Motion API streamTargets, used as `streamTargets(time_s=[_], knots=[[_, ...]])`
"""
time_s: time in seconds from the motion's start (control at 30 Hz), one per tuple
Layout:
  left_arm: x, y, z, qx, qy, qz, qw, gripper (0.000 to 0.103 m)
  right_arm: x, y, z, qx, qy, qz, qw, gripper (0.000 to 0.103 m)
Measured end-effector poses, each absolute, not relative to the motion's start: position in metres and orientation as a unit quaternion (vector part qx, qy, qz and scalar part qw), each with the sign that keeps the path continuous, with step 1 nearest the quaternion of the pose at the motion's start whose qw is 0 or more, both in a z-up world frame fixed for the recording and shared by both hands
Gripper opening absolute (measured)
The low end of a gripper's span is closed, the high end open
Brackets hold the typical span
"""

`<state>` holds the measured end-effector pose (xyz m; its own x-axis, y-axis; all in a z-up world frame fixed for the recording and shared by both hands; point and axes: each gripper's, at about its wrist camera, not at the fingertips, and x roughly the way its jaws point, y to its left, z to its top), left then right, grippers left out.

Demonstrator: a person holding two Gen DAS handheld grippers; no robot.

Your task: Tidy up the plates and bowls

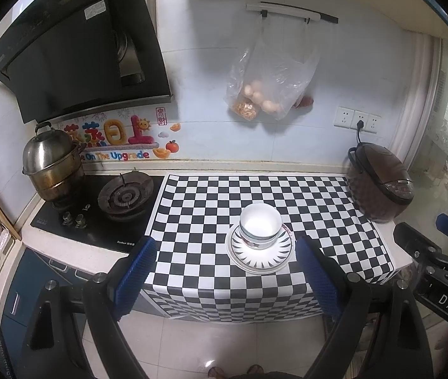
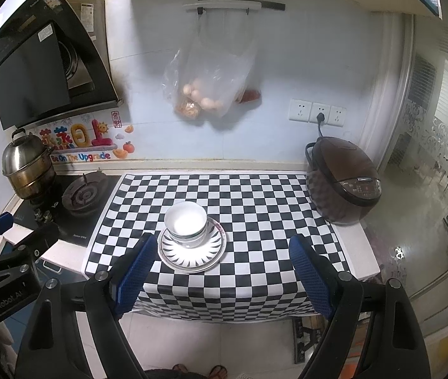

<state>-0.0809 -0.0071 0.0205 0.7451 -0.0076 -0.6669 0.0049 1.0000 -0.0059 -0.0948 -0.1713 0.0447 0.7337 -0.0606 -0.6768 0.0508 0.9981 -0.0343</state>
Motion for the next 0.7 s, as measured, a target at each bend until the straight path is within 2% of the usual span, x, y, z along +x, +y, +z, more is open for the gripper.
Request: streamTargets(time_s=[0.7], knots=[[-0.093,-0.015,0.018,-0.01,0.353,0.012,0.936,0.09,-0.095,-0.17,0.043,-0.007,0.363,-0.031,0.931,0.088]])
